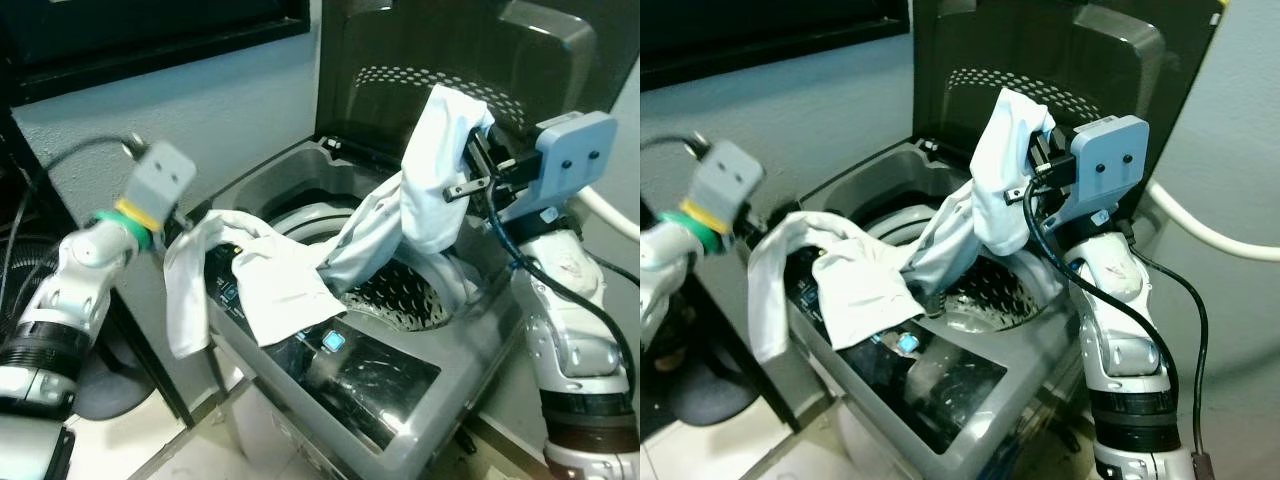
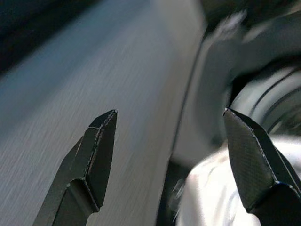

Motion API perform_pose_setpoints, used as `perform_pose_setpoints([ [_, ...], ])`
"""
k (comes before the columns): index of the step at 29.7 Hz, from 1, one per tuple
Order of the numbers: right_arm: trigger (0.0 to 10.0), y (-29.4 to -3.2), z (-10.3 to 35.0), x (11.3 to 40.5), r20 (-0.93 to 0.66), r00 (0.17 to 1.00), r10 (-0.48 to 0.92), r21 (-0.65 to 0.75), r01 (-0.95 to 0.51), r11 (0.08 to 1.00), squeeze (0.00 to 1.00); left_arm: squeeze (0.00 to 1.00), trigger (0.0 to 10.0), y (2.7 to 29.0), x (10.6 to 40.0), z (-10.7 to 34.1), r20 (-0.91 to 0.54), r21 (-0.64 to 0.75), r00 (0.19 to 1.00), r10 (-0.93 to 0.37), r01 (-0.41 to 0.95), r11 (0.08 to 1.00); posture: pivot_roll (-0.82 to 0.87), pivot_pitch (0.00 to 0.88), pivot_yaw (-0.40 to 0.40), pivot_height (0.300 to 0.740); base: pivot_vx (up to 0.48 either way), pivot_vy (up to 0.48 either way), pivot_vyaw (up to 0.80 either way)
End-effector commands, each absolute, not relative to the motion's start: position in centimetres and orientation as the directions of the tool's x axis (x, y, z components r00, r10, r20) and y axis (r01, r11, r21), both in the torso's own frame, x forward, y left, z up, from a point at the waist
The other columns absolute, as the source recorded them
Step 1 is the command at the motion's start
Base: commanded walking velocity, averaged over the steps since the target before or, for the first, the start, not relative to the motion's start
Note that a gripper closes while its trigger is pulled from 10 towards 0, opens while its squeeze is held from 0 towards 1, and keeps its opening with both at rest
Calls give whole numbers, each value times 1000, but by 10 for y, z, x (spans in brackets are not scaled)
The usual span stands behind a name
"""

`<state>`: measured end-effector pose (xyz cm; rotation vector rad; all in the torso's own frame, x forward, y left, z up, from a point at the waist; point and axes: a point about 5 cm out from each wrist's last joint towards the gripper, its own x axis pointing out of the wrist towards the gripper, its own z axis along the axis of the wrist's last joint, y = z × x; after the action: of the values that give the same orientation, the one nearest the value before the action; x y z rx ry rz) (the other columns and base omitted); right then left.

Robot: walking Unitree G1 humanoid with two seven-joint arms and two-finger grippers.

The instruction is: Clothes washing

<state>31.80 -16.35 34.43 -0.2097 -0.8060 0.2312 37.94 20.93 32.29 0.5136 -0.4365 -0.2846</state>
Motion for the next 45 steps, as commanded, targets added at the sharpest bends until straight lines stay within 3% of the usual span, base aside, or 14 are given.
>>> perform_pose_setpoints([
  [1, 10000, -162, 342, 317, 684, 673, 282, -267, -129, 955, 0, 0, 10000, 195, 375, 323, 307, 501, 817, -488, 297, 813, -62, 96, 83, 740, 0, 0, 0],
  [2, 10000, -162, 342, 317, 684, 673, 282, -267, -129, 955, 0, 0, 10000, 195, 375, 323, 307, 501, 817, -488, 297, 813, -62, 96, 83, 740, 0, 0, 0],
  [3, 10000, -161, 341, 317, 682, 675, 281, -266, -129, 955, 0, 0, 10000, 175, 366, 322, 268, 455, 729, -630, 480, 750, -61, 96, 87, 740, 0, 0, 0],
  [4, 10000, -161, 341, 317, 682, 675, 281, -266, -129, 955, 0, 0, 10000, 175, 366, 322, 268, 455, 729, -630, 480, 750, -61, 96, 87, 740, 0, 0, 0],
  [7, 10000, -159, 336, 317, 668, 683, 295, -287, -129, 949, 0, 0, 10000, 151, 350, 307, 153, 521, 608, -779, 620, 586, -58, 94, 91, 740, 0, 0, 0],
  [12, 10000, -149, 322, 316, 609, 685, 400, -292, -275, 916, 0, 0, 10000, 142, 347, 296, 188, 531, 632, -752, 579, 619, -52, 95, 88, 740, 0, 0, 0],
  [14, 10000, -131, 314, 308, 561, 613, 556, -278, -494, 824, 0, 0, 10000, 139, 344, 299, 257, 498, 653, -712, 542, 677, -48, 95, 89, 740, 0, 0, 0],
  [16, 10000, -128, 313, 306, 552, 595, 584, -286, -523, 803, 0, 0, 10000, 139, 343, 301, 268, 490, 654, -708, 540, 684, -48, 95, 89, 740, 0, 0, 0],
  [18, 10000, -107, 297, 308, 438, 560, 703, -400, -579, 710, 0, 0, 10000, 125, 325, 330, 411, 410, 564, -716, 588, 698, -44, 94, 88, 740, 0, 0, 0],
  [20, 10000, -85, 274, 320, 344, 567, 748, -436, -609, 662, 0, 0, 10000, 105, 298, 351, 464, 392, 420, -780, 692, 606, -39, 92, 88, 740, 0, 0, 0],
  [23, 10000, -75, 261, 324, 305, 565, 767, -415, -646, 641, 0, 0, 10000, 98, 287, 350, 441, 424, 378, -814, 712, 560, -32, 92, 90, 740, 0, 0, 0],
  [28, 10000, -55, 238, 321, 225, 521, 823, -366, -738, 567, 0, 0, 10000, 91, 282, 345, 444, 542, 439, -781, 563, 624, -24, 94, 86, 740, 0, 0, 0],
  [37, 10000, -35, 225, 322, 166, 560, 811, -448, -690, 568, 0, 0, 10000, 94, 283, 356, 513, 467, 505, -694, 514, 720, -10, 97, 77, 740, 0, 0, 0],
  [45, 10000, -56, 239, 364, 225, 838, 497, -555, -309, 772, 0, 0, 10000, 87, 281, 358, 523, 455, 503, -688, 517, 725, -25, 99, 80, 740, 0, 0, 0],
])
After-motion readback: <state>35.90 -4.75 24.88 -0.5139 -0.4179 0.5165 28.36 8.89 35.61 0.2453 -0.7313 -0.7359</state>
